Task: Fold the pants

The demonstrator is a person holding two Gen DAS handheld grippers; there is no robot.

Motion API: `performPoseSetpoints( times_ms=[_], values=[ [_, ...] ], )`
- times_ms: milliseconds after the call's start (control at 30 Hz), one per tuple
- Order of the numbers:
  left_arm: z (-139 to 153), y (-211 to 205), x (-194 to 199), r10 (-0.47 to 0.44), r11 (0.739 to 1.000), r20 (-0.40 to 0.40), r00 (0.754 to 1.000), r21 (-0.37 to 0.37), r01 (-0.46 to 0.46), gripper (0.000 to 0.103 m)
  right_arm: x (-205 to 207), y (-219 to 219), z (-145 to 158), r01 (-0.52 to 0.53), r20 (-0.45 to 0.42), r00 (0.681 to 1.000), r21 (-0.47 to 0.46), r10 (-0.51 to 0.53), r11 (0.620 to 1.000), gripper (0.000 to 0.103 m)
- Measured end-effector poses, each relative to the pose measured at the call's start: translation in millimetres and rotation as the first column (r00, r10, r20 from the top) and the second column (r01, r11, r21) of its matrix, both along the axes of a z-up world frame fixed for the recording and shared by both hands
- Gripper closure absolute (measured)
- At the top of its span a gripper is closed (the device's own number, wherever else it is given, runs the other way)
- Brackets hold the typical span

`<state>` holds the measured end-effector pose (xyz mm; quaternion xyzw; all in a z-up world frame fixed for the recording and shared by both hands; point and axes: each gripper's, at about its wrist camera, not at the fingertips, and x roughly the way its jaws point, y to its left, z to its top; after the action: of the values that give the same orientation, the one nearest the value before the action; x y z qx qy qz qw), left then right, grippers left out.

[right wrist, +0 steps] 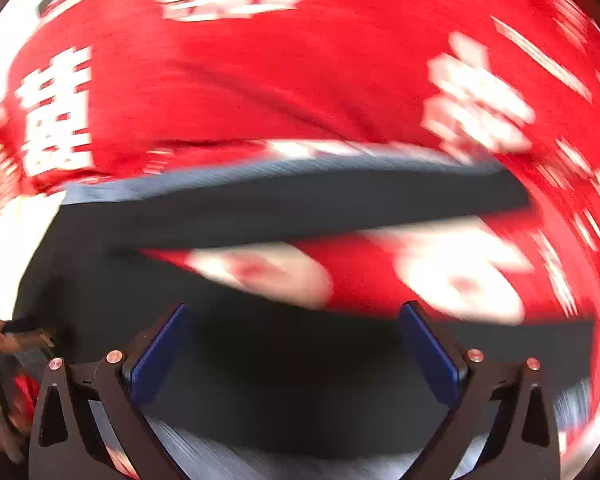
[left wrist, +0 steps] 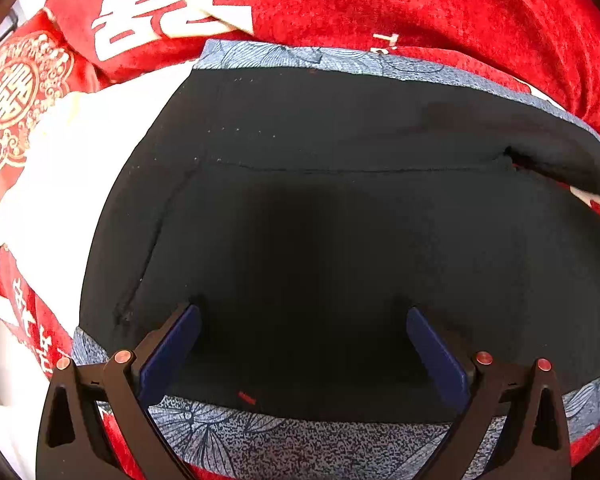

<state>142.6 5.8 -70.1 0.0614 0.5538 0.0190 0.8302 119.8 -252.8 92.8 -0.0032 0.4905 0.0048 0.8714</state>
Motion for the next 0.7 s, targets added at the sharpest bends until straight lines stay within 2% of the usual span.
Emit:
performPoseSetpoints(
  times_ms=[100, 167, 200, 233, 300, 367, 433, 500, 567, 633, 700],
  values=[
    [0.2, 2.3, -1.2, -0.009, 1.0, -0.016, 1.0, -0.01, 0.009, 0.0, 66.2, 45.1, -28.4, -0.138, -0.066, 0.988, 0.013, 0.139, 0.99, 0.0],
    [3.9, 2.9, -3.1, -0.012, 1.0, -0.022, 1.0, -0.018, 0.012, 0.0, 98.7, 57.5, -55.8, -0.183, -0.142, 0.973, 0.026, 0.184, 0.983, 0.0],
    [7.2, 4.4, -0.5, -0.014, 1.0, -0.015, 1.0, -0.017, 0.014, 0.0, 102.6, 49.2, -66.0, -0.202, -0.171, 0.964, 0.028, 0.204, 0.979, 0.0],
    [9.0, 4.3, 2.3, -0.014, 1.0, -0.01, 1.0, -0.015, 0.014, 0.0, 114.9, 45.3, -78.0, -0.192, -0.201, 0.961, 0.023, 0.193, 0.981, 0.0],
    [11.2, 6.2, 11.9, -0.01, 1.0, -0.009, 1.0, -0.013, 0.01, 0.0, 123.6, 3.9, -94.0, -0.161, -0.234, 0.957, 0.052, 0.169, 0.986, 0.0],
    [12.3, 7.4, 21.6, -0.002, 1.0, -0.008, 1.0, -0.021, 0.002, 0.0, 137.9, -45.1, -104.1, -0.031, -0.26, 0.965, 0.002, 0.03, 1.0, 0.0],
    [12.5, 6.4, 37.9, 0.0, 1.0, -0.008, 1.0, -0.024, 0.0, 0.0, 142.5, -86.3, -100.5, 0.059, -0.251, 0.965, -0.062, -0.072, 0.996, 0.0],
    [10.4, 5.6, 54.1, 0.002, 1.0, -0.005, 1.0, -0.003, -0.002, 0.0, 149.5, -103.9, -94.2, 0.066, -0.252, 0.964, -0.071, -0.082, 0.995, 0.0],
    [9.6, 5.6, 64.6, 0.014, 1.0, 0.001, 1.0, 0.016, -0.014, 0.0, 157.8, -100.6, -83.2, -0.002, -0.233, 0.973, -0.045, -0.009, 0.999, 0.0],
    [12.0, 6.8, 68.0, 0.017, 1.0, 0.006, 1.0, -0.002, -0.017, 0.0, 169.0, -77.3, -71.9, -0.113, -0.203, 0.974, -0.032, 0.104, 0.993, 0.0],
    [15.9, 9.7, 69.6, 0.012, 1.0, 0.015, 1.0, -0.012, -0.011, 0.0, 178.7, -44.1, -64.9, -0.273, -0.182, 0.946, 0.01, 0.27, 0.962, 0.0]
  ],
)
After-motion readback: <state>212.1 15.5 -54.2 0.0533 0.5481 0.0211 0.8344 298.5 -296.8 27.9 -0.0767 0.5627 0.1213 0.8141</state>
